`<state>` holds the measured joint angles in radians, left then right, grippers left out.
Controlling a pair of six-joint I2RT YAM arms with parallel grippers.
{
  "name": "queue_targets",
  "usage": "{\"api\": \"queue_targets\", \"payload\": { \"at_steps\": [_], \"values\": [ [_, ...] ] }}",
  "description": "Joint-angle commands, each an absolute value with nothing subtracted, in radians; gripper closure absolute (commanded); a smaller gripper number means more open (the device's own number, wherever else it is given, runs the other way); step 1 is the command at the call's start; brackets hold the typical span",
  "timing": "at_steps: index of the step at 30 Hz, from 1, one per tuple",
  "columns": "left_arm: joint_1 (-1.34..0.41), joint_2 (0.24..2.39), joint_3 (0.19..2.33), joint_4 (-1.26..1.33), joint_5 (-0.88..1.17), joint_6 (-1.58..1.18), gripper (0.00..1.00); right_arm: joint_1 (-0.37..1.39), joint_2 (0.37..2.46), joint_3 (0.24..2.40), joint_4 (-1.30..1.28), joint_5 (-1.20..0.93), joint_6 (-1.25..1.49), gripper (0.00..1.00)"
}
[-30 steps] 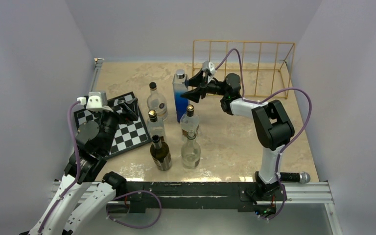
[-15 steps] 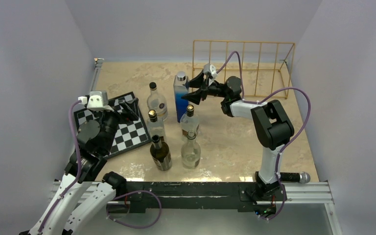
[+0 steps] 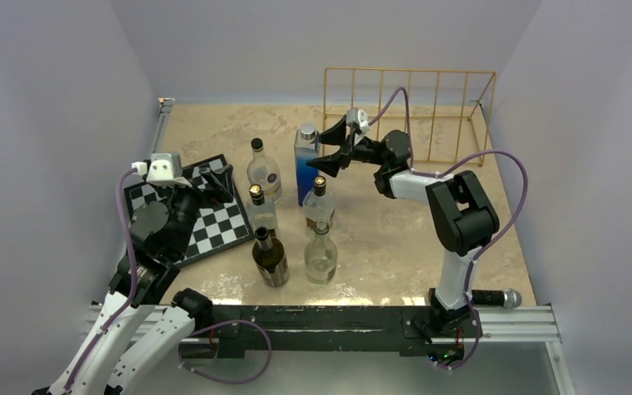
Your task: Take the wine bottle off the wine rack
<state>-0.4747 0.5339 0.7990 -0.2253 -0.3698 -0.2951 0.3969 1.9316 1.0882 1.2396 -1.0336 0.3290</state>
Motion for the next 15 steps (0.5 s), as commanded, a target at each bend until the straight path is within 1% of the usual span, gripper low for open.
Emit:
{"api": "queue_targets", "payload": {
  "at_steps": [1,4,6,15],
  "values": [
    [-0.478,0.538,0.806,-0.181,-0.357,-0.285,0.01,0.392,1.818,1.104,1.318,-0.994,0.281,0.24],
    [-0.479,0.538,0.806,-0.182,-0.36,-0.285,0.01,0.393,1.799,1.1,1.3,-0.993,0.268,0.16],
    [-0.479,0.537,0.807,-0.181,-0.36,-0.284,0.01,0.393,1.784,1.097,1.279,-0.99,0.254,0.13],
    [-0.479,0.533,0.808,-0.181,-0.368,-0.282,0.01,0.39,1.688,1.133,1.18,-0.962,0.248,0.11]
  ]
}}
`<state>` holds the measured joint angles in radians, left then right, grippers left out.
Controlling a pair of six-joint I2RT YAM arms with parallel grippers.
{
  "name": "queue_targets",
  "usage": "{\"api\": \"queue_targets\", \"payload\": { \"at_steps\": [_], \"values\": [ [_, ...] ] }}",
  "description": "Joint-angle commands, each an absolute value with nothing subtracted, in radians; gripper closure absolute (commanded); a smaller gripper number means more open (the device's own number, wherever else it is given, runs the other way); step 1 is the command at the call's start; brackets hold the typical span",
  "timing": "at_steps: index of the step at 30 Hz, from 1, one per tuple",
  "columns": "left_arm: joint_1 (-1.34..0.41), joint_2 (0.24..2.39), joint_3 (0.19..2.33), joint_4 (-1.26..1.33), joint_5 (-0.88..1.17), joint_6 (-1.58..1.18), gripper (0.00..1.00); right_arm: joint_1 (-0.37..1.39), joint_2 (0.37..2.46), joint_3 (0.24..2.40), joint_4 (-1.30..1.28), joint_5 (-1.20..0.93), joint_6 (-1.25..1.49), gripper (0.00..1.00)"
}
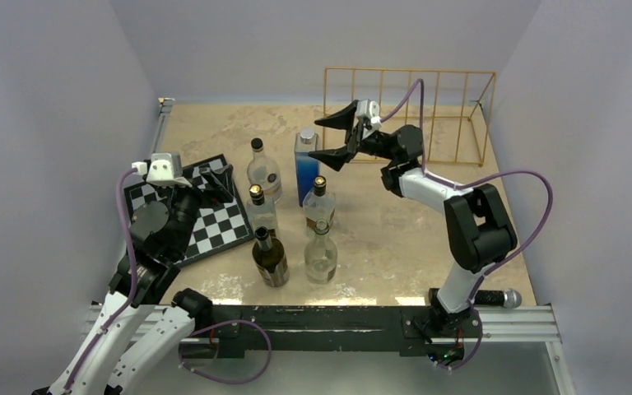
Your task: Take the wine bottle off the wine rack
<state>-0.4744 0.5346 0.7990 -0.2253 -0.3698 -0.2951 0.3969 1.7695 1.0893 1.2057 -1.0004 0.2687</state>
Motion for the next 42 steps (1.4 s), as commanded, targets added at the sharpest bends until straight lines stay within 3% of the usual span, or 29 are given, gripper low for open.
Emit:
{"api": "queue_targets", "payload": {
  "at_steps": [1,7,10,13,17,22,30,42],
  "values": [
    [-0.48,0.532,0.807,-0.181,-0.371,-0.281,0.01,0.389,1.674,1.135,1.169,-0.956,0.248,0.11],
    [-0.48,0.522,0.808,-0.183,-0.378,-0.279,0.01,0.325,1.599,1.122,1.18,-0.864,0.358,0.14],
    [-0.479,0.516,0.807,-0.183,-0.379,-0.279,0.01,0.28,1.565,1.121,1.066,-0.788,0.352,0.15],
    [-0.478,0.51,0.808,-0.183,-0.378,-0.279,0.01,0.231,1.52,1.187,0.687,-0.635,0.283,0.19],
    [-0.48,0.504,0.808,-0.183,-0.378,-0.282,0.01,0.205,1.539,1.407,0.067,-0.32,0.091,0.16],
    [-0.479,0.496,0.808,-0.183,-0.372,-0.285,0.01,0.123,1.646,1.604,-0.285,-0.127,0.052,0.21],
    [-0.48,0.495,0.807,-0.183,-0.366,-0.288,0.01,-0.009,1.824,1.796,-0.584,-0.103,0.036,0.18],
    [-0.478,0.51,0.809,-0.181,-0.357,-0.29,0.01,-0.076,2.112,2.025,-0.715,-0.056,0.009,0.21]
  ]
}}
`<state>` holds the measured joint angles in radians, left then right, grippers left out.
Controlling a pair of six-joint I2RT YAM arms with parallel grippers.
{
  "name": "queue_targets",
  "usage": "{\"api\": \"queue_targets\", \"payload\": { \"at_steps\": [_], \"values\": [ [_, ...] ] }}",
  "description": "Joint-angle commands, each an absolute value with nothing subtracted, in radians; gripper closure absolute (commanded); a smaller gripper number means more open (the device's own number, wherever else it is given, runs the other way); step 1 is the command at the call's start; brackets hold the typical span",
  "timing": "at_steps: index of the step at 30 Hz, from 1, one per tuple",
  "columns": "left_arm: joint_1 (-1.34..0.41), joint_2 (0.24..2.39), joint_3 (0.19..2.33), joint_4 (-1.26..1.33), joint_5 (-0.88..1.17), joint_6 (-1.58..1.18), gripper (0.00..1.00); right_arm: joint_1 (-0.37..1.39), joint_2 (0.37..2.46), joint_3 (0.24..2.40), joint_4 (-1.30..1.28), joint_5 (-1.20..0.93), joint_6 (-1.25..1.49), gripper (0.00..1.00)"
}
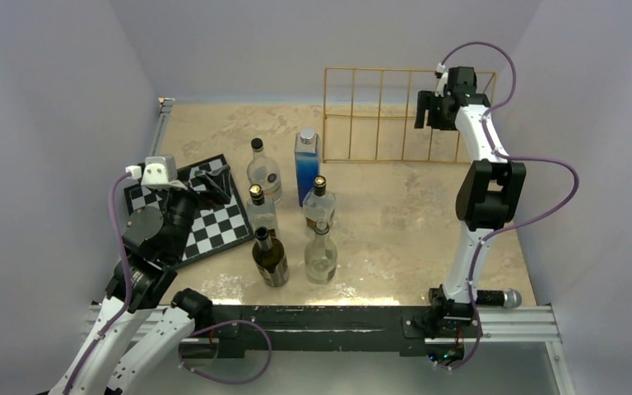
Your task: Take the wine bottle off the wine rack
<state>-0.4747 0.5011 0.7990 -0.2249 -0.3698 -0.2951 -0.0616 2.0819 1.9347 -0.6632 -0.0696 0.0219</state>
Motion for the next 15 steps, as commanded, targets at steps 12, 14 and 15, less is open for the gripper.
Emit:
{"api": "queue_targets", "payload": {
  "at_steps": [12,14,15],
  "values": [
    [-0.479,0.514,0.809,-0.18,-0.353,-0.29,0.01,-0.091,2.281,2.2,-0.761,0.011,0.133,0.37],
    [-0.48,0.516,0.809,-0.18,-0.353,-0.29,0.01,-0.093,2.295,2.227,-0.781,0.015,0.151,0.41],
    [-0.479,0.516,0.809,-0.18,-0.353,-0.29,0.01,-0.095,2.3,2.236,-0.786,0.016,0.161,0.44]
  ]
}}
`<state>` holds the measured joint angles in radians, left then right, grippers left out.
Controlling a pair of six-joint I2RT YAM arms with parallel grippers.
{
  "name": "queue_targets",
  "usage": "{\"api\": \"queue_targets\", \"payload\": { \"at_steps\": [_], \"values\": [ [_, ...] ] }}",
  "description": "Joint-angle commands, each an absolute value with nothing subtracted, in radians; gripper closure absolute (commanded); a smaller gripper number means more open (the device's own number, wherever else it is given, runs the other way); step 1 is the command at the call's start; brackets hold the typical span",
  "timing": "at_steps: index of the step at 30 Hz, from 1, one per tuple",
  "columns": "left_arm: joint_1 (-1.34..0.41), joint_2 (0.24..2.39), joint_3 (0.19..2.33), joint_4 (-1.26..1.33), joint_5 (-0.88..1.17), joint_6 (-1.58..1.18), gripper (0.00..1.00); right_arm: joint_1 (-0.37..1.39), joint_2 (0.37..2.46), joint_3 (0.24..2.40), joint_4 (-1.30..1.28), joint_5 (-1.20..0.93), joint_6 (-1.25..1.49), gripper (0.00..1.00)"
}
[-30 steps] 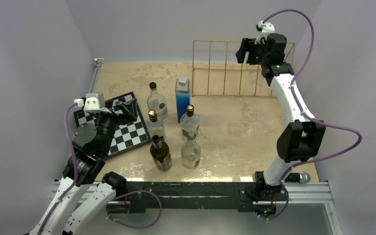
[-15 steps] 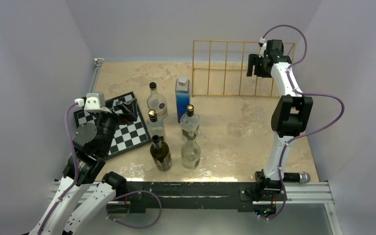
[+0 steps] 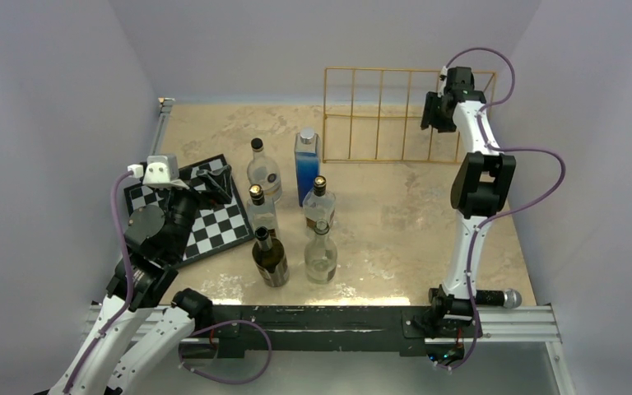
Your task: Take the wine bottle off the wine rack
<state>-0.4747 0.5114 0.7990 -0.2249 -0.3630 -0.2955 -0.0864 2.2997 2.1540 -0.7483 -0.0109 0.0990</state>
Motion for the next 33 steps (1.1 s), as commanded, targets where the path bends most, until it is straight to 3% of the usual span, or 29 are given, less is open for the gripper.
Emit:
{"api": "queue_targets", "payload": {
  "at_steps": [1,7,11,13,16,20,33],
  "values": [
    [-0.479,0.516,0.809,-0.181,-0.351,-0.29,0.01,-0.097,2.304,2.24,-0.792,0.017,0.169,0.48],
    [-0.479,0.507,0.809,-0.182,-0.351,-0.293,0.01,-0.103,2.354,2.325,-0.841,0.004,0.187,0.51],
    [-0.479,0.497,0.809,-0.183,-0.36,-0.291,0.01,-0.103,2.363,2.339,-0.838,0.005,0.196,0.6],
    [-0.479,0.495,0.809,-0.184,-0.363,-0.29,0.01,-0.104,2.368,2.348,-0.847,0.01,0.2,0.6],
    [-0.48,0.488,0.809,-0.185,-0.362,-0.292,0.01,-0.104,2.367,2.346,-0.843,0.003,0.2,0.51],
    [-0.479,0.48,0.809,-0.185,-0.363,-0.293,0.01,-0.104,2.369,2.348,-0.845,-0.023,0.207,0.6],
    [-0.478,0.482,0.808,-0.186,-0.382,-0.291,0.01,-0.107,2.44,2.448,-0.976,-0.062,0.256,0.61]
  ]
}}
